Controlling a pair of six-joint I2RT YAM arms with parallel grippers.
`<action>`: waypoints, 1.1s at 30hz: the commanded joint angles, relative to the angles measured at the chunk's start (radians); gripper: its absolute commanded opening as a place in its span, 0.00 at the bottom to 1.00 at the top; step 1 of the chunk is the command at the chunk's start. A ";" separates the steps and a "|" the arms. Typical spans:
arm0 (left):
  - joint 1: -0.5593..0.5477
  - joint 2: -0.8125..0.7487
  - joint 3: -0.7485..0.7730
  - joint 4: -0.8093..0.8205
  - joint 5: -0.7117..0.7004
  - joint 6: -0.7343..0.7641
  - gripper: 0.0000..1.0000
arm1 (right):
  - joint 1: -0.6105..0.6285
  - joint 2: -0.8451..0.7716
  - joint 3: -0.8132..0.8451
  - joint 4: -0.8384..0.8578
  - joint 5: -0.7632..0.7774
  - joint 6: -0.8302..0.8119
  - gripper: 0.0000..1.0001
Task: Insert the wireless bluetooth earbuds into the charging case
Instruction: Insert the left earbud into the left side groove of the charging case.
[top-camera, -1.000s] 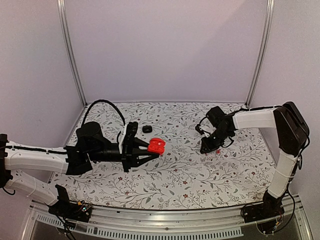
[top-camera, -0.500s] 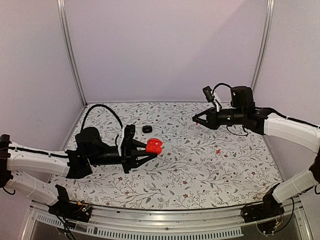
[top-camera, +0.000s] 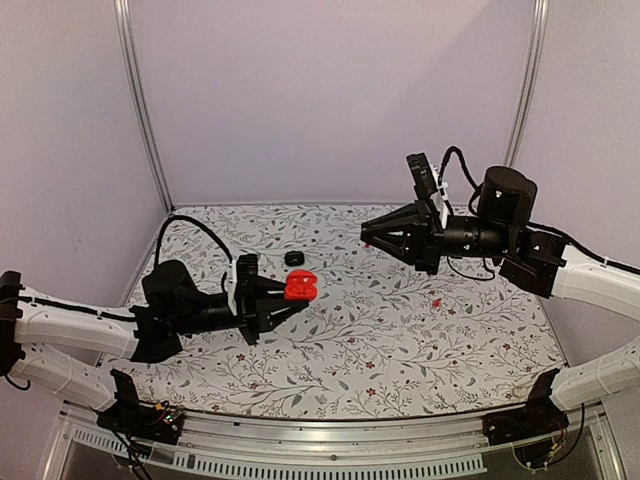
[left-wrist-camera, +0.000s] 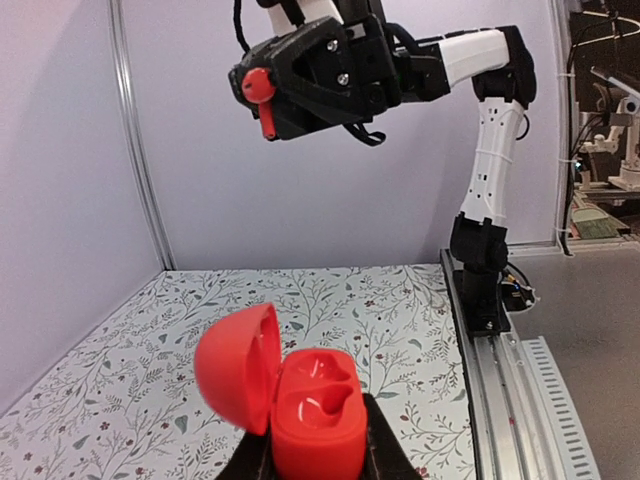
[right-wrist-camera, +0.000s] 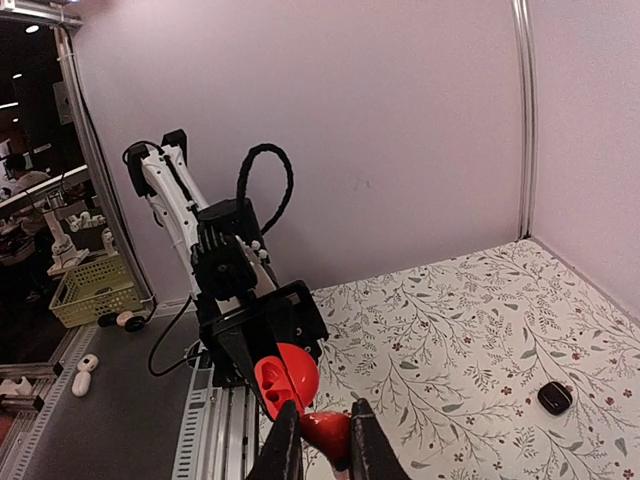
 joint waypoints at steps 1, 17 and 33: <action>-0.001 -0.030 -0.015 0.069 0.008 0.072 0.00 | 0.082 -0.034 0.003 0.036 0.008 -0.053 0.09; -0.042 -0.014 0.030 0.098 0.016 0.061 0.00 | 0.313 0.045 0.089 0.036 0.184 -0.216 0.08; -0.043 0.027 0.096 0.066 -0.055 -0.071 0.00 | 0.353 0.148 0.139 0.074 0.387 -0.183 0.07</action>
